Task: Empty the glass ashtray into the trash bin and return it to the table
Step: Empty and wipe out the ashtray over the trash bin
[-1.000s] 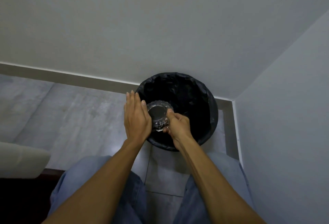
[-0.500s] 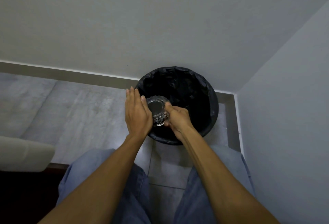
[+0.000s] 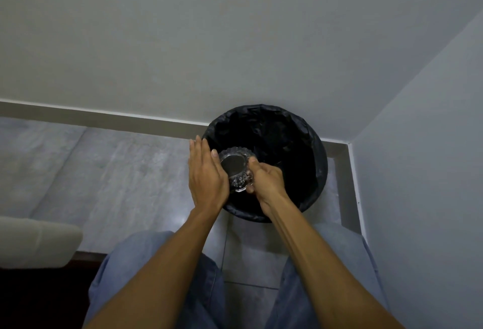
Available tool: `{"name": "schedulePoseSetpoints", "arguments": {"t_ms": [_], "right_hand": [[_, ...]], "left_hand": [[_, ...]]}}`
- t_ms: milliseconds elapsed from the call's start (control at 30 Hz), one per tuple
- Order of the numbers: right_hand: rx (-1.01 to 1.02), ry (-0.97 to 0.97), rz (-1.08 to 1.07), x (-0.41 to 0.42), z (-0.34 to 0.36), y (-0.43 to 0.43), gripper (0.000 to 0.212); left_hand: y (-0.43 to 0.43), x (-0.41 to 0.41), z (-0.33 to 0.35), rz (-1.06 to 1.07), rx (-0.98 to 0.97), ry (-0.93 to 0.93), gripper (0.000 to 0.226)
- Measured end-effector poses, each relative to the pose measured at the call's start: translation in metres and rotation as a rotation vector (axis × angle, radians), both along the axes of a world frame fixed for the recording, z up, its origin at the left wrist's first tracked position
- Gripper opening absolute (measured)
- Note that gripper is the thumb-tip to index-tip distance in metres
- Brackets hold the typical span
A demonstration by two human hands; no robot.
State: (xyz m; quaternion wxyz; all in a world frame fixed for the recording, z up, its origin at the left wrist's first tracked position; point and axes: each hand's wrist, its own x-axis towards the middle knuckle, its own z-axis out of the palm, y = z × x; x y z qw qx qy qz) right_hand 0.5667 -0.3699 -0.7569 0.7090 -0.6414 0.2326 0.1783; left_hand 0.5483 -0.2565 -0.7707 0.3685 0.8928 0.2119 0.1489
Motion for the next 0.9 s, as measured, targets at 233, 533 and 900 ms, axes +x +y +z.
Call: {"name": "schedulePoseSetpoints", "arguments": {"t_ms": [233, 533, 900], "right_hand": [[0.017, -0.004, -0.027, -0.003, 0.004, -0.002, 0.034], [-0.013, 0.0, -0.021, -0.003, 0.009, -0.001, 0.028], [-0.524, -0.32, 0.167, -0.014, 0.035, -0.009, 0.025]], "left_hand": [[-0.002, -0.001, 0.004, -0.01, 0.001, 0.01, 0.052], [-0.002, 0.0, 0.004, -0.009, 0.02, 0.017, 0.052], [-0.009, 0.001, 0.028, -0.108, 0.046, 0.007, 0.051]]}}
